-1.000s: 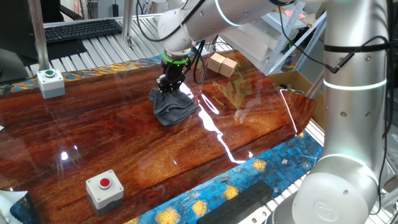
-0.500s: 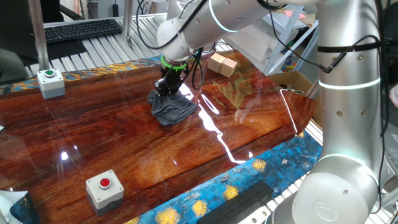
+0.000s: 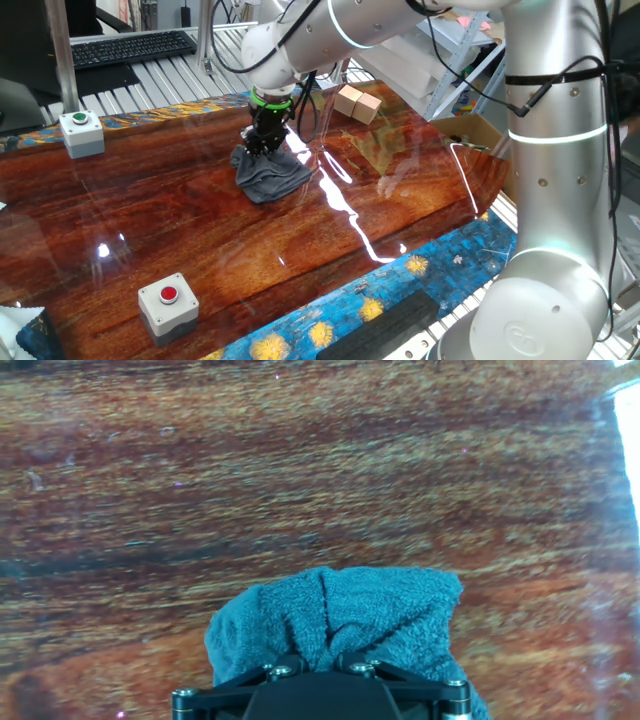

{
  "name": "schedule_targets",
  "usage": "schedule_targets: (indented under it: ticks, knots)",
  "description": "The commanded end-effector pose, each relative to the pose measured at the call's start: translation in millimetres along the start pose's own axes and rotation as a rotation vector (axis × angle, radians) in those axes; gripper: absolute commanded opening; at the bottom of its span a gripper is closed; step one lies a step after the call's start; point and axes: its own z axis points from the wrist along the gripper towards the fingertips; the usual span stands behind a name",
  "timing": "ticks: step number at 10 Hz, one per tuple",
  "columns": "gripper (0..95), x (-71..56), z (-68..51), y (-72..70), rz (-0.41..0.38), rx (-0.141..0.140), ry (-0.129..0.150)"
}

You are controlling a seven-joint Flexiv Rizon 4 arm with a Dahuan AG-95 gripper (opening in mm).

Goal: Clean the table with a cloth

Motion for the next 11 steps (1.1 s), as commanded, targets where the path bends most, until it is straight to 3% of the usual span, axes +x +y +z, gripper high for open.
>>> schedule_targets:
  ticks: [1,3,5,6,10,11]
  knots:
    - [0.0,3.6,1.2,12.0,0.028,-0.003,-0.003]
    - [0.0,9.4,3.4,25.9,0.055,-0.002,-0.006]
    - [0.0,12.7,-2.2,38.9,0.078,-0.001,0.000]
    - [0.0,16.0,-5.1,51.4,0.104,-0.005,0.007]
    - [0.0,27.7,1.8,85.9,0.174,-0.012,0.000]
    - [0.0,31.8,-3.3,95.0,0.191,-0.013,0.006]
